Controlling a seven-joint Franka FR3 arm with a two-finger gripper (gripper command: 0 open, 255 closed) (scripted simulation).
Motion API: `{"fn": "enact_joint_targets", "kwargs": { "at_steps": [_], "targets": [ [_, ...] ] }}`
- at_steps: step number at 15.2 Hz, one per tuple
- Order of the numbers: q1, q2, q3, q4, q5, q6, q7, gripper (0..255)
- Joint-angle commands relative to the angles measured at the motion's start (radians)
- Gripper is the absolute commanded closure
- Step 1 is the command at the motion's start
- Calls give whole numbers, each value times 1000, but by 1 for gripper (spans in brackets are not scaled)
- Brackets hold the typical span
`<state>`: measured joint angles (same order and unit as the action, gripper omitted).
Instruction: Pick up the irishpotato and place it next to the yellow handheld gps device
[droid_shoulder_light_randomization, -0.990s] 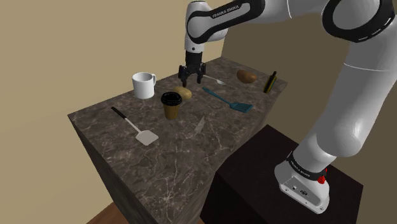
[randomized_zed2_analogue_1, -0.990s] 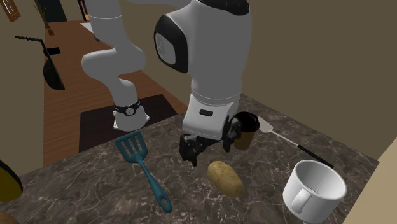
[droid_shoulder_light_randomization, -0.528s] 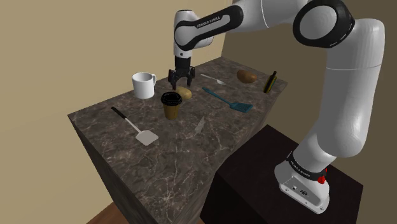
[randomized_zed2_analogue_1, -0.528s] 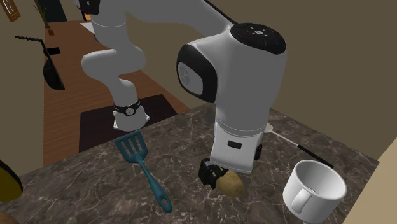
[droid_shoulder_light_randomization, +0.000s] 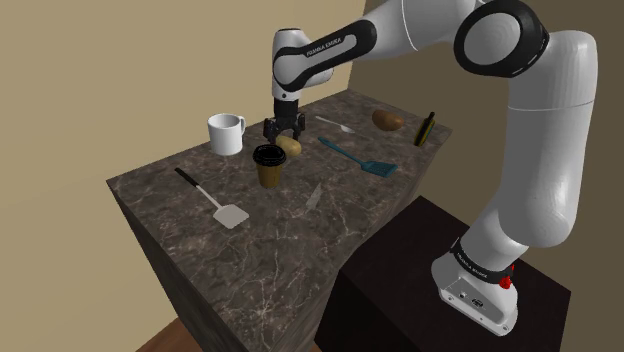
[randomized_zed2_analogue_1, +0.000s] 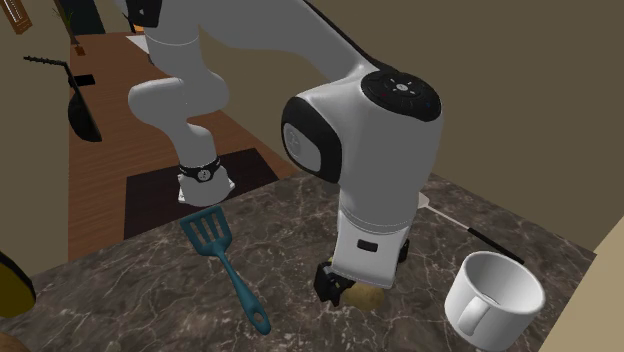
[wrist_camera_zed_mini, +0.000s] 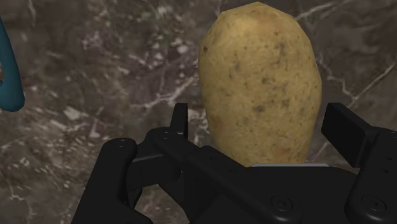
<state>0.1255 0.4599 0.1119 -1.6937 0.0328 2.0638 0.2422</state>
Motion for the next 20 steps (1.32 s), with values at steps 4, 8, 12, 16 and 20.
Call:
{"fn": "enact_joint_targets", "kwargs": {
  "at_steps": [4,8,12,16,20],
  "targets": [
    [0,1,0,0,0,1,0,0],
    [0,1,0,0,0,1,0,255],
    [0,1,0,0,0,1,0,255],
    [-1,-11,0,10,1,-21,1,255],
    [-1,-33,1,32,2,-65,2,255]
  ]
}}
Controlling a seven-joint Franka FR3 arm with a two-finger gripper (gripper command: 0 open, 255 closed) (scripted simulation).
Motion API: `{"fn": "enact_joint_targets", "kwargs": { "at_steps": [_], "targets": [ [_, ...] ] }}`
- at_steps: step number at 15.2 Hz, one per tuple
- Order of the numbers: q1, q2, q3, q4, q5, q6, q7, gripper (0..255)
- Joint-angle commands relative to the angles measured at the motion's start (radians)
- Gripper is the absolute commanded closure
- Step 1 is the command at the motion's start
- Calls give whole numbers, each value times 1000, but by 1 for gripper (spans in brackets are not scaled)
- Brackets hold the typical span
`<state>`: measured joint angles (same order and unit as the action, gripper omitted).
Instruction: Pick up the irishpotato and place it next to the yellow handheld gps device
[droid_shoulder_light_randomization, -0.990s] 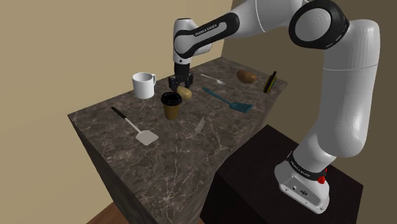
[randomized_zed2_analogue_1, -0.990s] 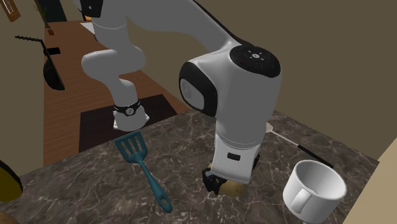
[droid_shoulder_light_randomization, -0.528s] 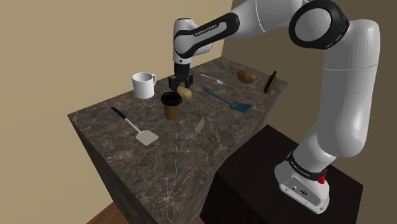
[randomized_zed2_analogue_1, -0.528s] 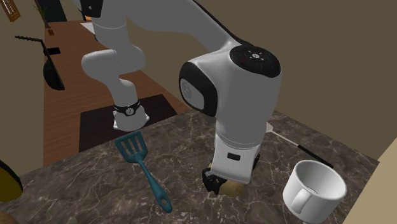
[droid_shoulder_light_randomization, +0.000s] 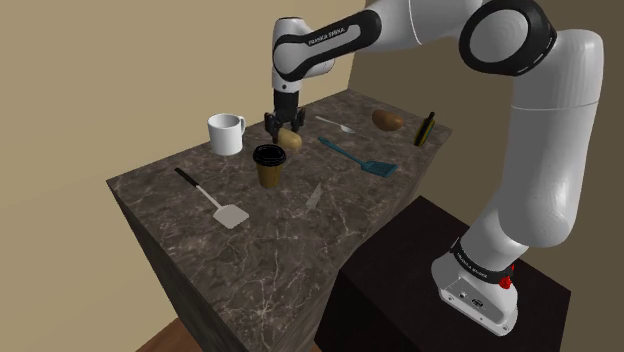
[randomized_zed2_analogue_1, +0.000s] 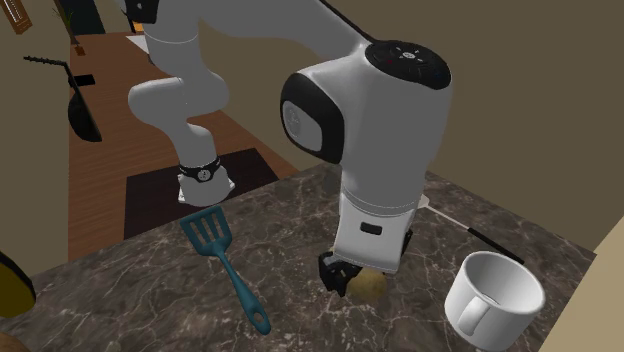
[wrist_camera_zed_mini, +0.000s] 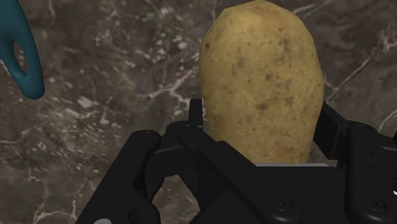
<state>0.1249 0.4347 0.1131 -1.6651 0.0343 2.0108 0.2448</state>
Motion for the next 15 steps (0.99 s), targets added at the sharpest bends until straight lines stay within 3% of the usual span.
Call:
{"fn": "enact_joint_targets", "kwargs": {
  "at_steps": [1,15],
  "targets": [
    [-1,-13,0,10,1,-23,0,255],
    [-2,-66,3,123,4,-189,7,255]
  ]
}}
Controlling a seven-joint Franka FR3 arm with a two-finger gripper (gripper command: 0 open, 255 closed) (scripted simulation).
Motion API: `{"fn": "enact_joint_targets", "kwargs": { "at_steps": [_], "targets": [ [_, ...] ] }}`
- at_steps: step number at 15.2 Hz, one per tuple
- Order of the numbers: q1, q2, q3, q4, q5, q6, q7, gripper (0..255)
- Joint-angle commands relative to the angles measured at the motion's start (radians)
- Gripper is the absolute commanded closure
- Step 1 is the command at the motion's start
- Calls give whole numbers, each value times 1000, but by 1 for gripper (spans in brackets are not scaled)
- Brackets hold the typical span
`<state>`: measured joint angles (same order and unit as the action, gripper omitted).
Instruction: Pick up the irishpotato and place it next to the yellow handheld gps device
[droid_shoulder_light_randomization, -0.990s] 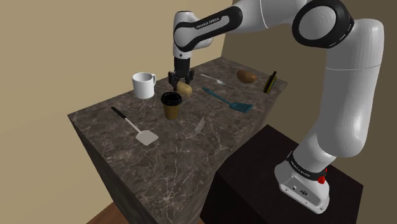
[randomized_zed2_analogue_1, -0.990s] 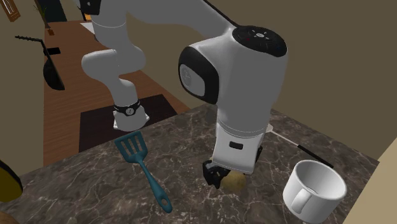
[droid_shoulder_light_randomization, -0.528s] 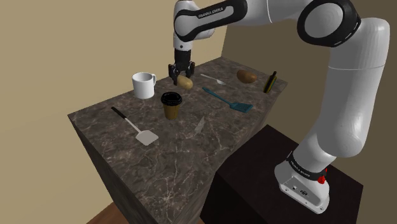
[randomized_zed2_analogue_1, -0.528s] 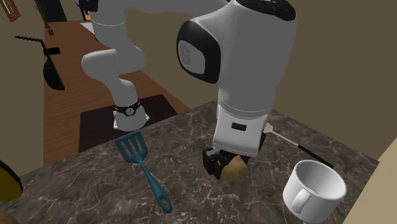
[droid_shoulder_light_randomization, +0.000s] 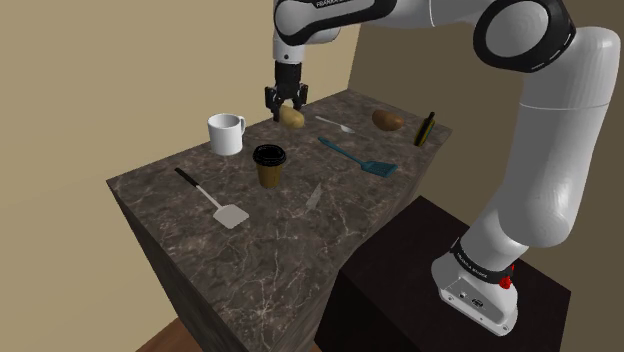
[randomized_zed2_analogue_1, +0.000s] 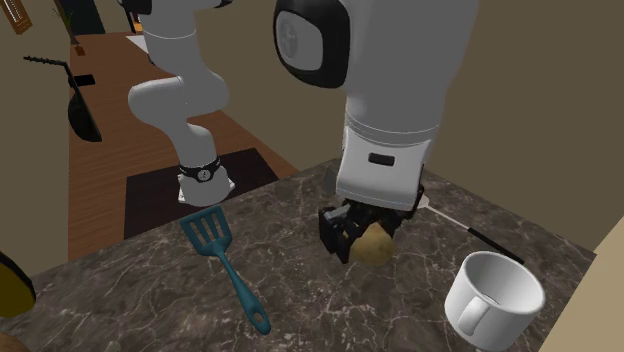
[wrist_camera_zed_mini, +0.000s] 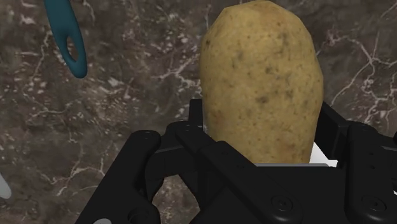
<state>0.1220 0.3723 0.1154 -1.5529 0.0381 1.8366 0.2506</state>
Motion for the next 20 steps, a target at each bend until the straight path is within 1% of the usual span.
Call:
{"fn": "enact_joint_targets", "kwargs": {
  "at_steps": [1,11,20],
  "targets": [
    [1,-5,1,21,0,-27,2,255],
    [1,-15,2,142,0,-157,9,255],
    [4,1,3,286,-2,-285,18,255]
  ]
}}
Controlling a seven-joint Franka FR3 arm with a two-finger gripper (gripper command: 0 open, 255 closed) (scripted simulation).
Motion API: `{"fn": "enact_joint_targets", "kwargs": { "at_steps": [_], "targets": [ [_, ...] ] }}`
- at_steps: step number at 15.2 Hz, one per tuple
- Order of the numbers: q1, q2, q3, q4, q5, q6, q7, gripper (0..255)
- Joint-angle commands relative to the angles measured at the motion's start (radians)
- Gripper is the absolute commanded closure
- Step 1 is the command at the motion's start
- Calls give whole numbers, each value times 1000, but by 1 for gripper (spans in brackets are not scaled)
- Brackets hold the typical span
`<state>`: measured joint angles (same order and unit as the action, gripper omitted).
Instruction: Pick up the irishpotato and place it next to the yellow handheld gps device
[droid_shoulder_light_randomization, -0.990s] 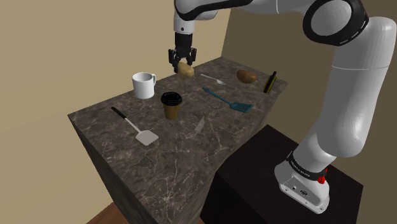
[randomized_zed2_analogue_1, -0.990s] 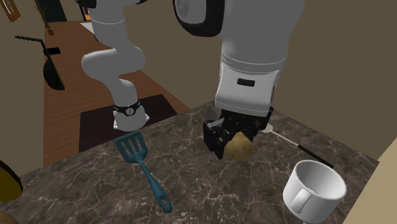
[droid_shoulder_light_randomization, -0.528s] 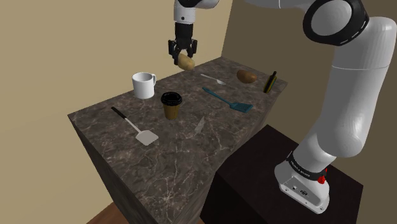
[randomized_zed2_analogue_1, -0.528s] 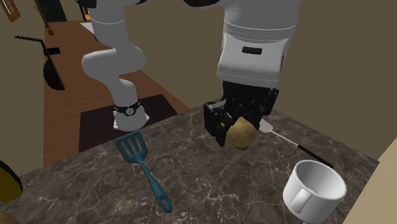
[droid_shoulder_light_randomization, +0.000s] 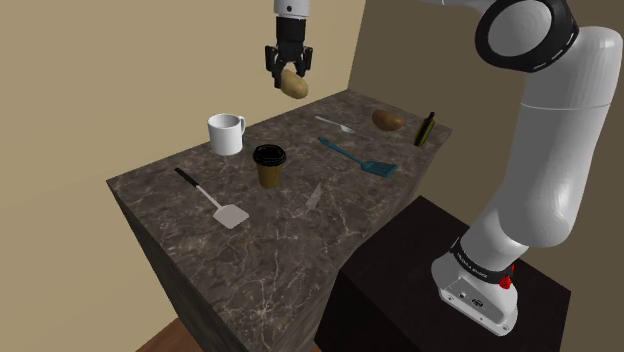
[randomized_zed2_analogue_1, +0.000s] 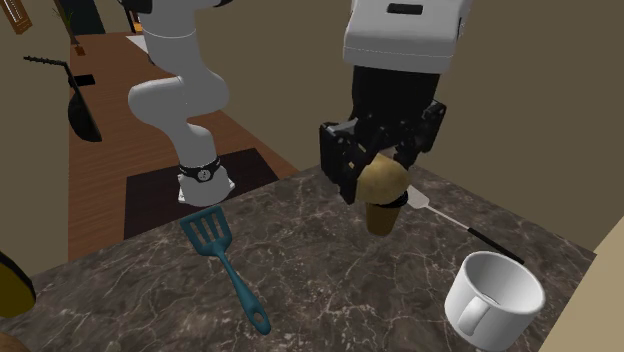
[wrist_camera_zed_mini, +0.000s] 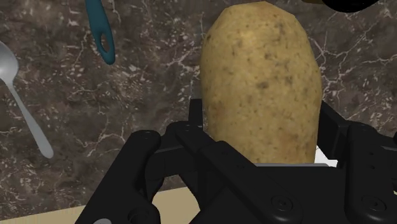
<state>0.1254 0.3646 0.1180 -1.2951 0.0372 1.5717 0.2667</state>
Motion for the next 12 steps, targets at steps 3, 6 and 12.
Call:
{"fn": "enact_joint_targets", "kwargs": {
  "at_steps": [3,6,12],
  "targets": [
    [-28,-53,-11,-55,6,-1,-37,255],
    [-69,-134,-30,-168,14,28,-97,255],
    [-143,-264,-80,-339,18,62,-222,255]
  ]
}}
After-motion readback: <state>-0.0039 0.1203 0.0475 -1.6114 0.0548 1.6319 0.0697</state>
